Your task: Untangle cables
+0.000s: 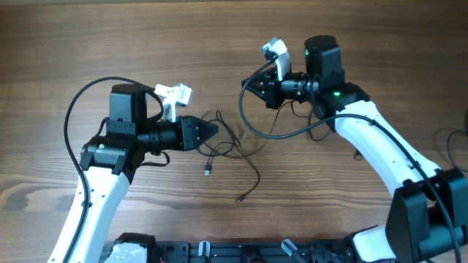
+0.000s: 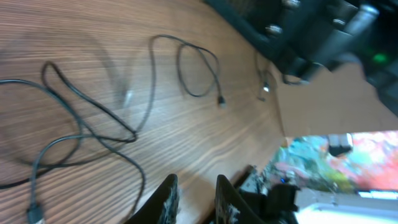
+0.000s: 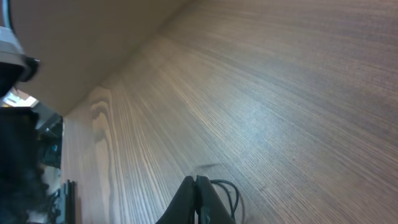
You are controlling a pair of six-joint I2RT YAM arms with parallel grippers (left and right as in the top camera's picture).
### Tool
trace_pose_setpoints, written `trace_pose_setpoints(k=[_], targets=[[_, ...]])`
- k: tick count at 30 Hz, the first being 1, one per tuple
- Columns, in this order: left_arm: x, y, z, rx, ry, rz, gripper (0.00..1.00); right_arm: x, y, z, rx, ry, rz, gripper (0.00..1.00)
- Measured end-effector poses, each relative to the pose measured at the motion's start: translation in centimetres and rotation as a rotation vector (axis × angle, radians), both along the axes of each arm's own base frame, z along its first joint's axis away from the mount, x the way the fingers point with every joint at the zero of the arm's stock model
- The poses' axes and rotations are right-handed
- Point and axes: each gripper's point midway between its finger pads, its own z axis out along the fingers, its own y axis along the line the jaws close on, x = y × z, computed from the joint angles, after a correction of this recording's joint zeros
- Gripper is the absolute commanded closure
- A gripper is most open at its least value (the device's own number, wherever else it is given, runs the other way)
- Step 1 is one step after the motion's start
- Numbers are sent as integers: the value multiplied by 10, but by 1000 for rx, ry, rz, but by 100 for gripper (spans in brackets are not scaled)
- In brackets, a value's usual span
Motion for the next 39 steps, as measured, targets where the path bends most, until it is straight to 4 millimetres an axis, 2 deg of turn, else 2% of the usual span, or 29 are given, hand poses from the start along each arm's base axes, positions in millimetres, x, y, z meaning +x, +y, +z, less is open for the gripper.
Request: trace_pose_setpoints(k=[2, 4, 6, 8, 9, 15, 19, 22, 27, 29, 35, 39], targets=[[3, 3, -3, 23, 4, 27, 74, -3, 0, 1, 2, 15, 3, 96], [6, 6, -6, 37, 12, 49, 66, -7, -2, -2, -8, 44, -1, 94], [8, 9, -8, 53, 23, 79, 59, -8, -5, -10, -33, 81, -21, 86], [13, 15, -13, 73, 54, 136, 47, -9, -10, -20, -70, 127, -55, 78], [14, 17, -14, 80, 61, 152, 45, -10, -13, -25, -87, 147, -69, 77], [23, 34, -29, 121, 185, 339, 50, -16, -33, -54, -221, 249, -162, 63], [27, 41, -43, 125, 291, 438, 47, -21, -41, -65, -272, 290, -189, 57], [29, 40, -58, 128, 382, 485, 44, -30, -42, -69, -282, 332, -176, 47], [32, 40, -82, 163, 474, 528, 45, -48, -24, -62, -232, 345, -66, 25], [34, 45, -95, 186, 524, 578, 44, -57, -9, -59, -230, 300, 8, 20], [39, 55, -115, 217, 604, 687, 38, -76, 28, -60, -257, 184, 121, 19], [41, 61, -120, 238, 610, 733, 37, -73, 45, -68, -314, 100, 109, 20]])
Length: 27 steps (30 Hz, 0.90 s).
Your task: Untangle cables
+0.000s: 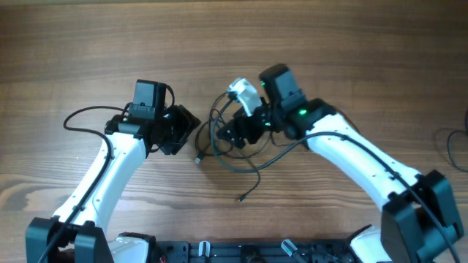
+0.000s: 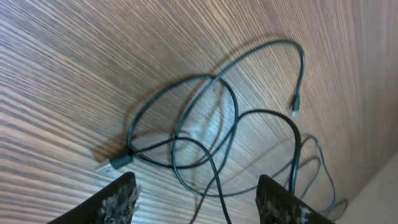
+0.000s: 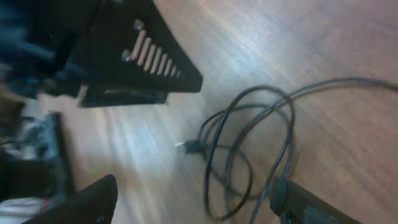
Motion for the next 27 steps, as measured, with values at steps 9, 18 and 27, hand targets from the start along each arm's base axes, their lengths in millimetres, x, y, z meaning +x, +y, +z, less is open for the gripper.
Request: trace_pose_setpoints(k=[9, 18, 27], targets=[[3, 12, -4, 64, -6, 38, 41, 6, 13, -63, -154, 35, -82, 96], [3, 15, -11, 91, 10, 27, 48, 17, -1, -72, -208, 73, -235, 96], [0, 2, -26, 102, 37, -24, 40, -12, -41, -98, -429, 131, -177, 96]])
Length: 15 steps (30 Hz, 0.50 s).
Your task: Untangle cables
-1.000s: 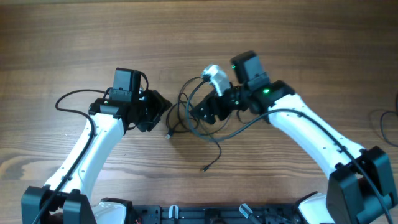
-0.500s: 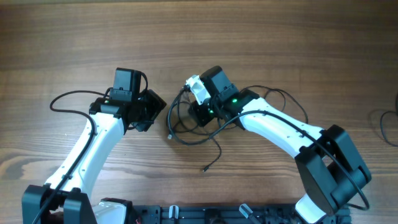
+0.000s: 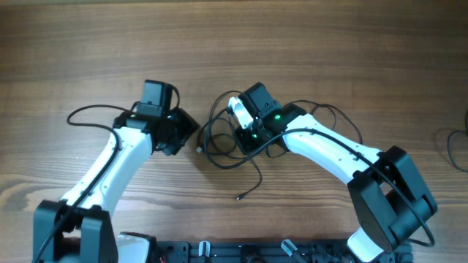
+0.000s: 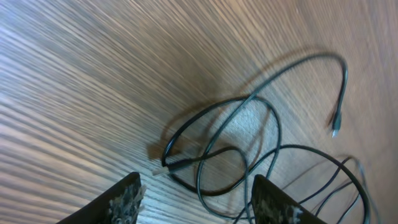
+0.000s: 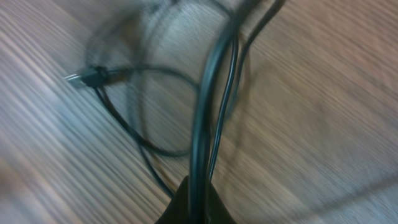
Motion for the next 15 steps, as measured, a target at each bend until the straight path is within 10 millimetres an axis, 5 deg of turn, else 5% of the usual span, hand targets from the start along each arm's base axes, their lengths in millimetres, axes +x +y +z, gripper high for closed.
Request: trace_pose_setpoints(k=[10, 15], targets=[[18, -40, -4, -22, -99, -104, 43, 4, -25, -7, -137, -40, -4, 96], [39, -31, -13, 54, -160, -78, 43, 4, -25, -7, -137, -39, -4, 96]])
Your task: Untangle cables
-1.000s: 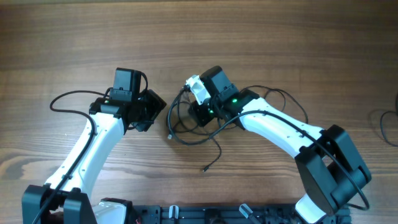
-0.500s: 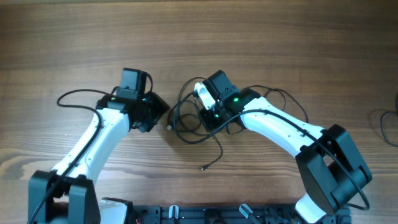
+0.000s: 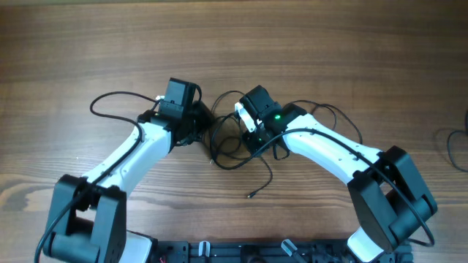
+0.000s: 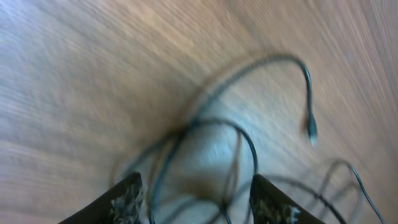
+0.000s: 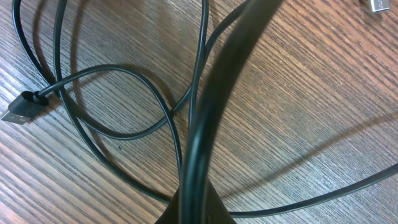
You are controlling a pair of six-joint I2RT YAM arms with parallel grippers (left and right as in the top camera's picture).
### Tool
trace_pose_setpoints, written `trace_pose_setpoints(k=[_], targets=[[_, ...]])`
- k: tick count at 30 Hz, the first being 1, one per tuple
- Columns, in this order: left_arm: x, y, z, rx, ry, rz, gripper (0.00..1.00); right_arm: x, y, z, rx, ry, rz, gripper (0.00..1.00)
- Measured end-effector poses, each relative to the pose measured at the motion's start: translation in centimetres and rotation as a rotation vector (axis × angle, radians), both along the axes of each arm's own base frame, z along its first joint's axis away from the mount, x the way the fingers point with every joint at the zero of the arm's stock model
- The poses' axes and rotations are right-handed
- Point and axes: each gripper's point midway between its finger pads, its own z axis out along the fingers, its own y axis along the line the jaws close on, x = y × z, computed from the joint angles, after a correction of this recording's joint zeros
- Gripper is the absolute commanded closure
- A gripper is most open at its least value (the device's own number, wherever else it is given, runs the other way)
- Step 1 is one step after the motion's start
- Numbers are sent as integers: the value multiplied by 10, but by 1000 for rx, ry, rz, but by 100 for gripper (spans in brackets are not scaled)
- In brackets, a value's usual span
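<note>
Thin black cables (image 3: 221, 158) lie looped over one another mid-table between my two grippers. My right gripper (image 3: 251, 144) is low on the tangle's right side, shut on a thick black cable (image 5: 214, 106) that runs up from its fingers. Thinner loops (image 5: 124, 134) cross under it, and a USB plug (image 5: 15, 113) lies at the left. My left gripper (image 3: 207, 126) is at the tangle's left edge. In the blurred left wrist view the left gripper (image 4: 199, 205) is open with loops (image 4: 211, 127) between its fingers (image 4: 127, 199). A free cable end (image 3: 252, 193) points toward the front.
The wooden table (image 3: 88, 44) stretches bare to the back and left. My left arm's own black lead (image 3: 110, 98) arcs over the table on the left. Another dark cable (image 3: 455, 146) shows at the right edge. A second plug (image 5: 379, 5) lies at the right wrist view's top corner.
My left gripper has moved right, from just left of the tangle to its edge, still open, with loops now between its fingers. The right gripper stays shut on the cable. The free end has shifted slightly right.
At first both arms stood apart from the tangle, the right one at the back. Then both grippers were open close over the loops. After that the right gripper was shut on a thick cable, with the left open beside the tangle, and now at it.
</note>
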Motion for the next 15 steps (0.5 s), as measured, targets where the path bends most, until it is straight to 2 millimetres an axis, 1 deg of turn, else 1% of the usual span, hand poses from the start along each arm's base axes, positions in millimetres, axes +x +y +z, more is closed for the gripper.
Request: trace_pose_setpoints(k=[3, 7, 9, 11, 15], targets=[[15, 5, -4, 57, -63, -23, 41, 0, 0, 0, 0, 0, 0, 96], [22, 5, -12, 106, -95, -92, 38, 1, 1, 0, 3, -5, 0, 96], [23, 2, -15, 128, -108, -144, 38, 2, 2, 1, 7, -10, -1, 96], [21, -1, -20, 150, -108, -195, 41, 4, 4, 2, 18, -15, 0, 96], [17, -6, -35, 194, -97, -279, 44, 4, 9, 3, 45, -12, 8, 96]])
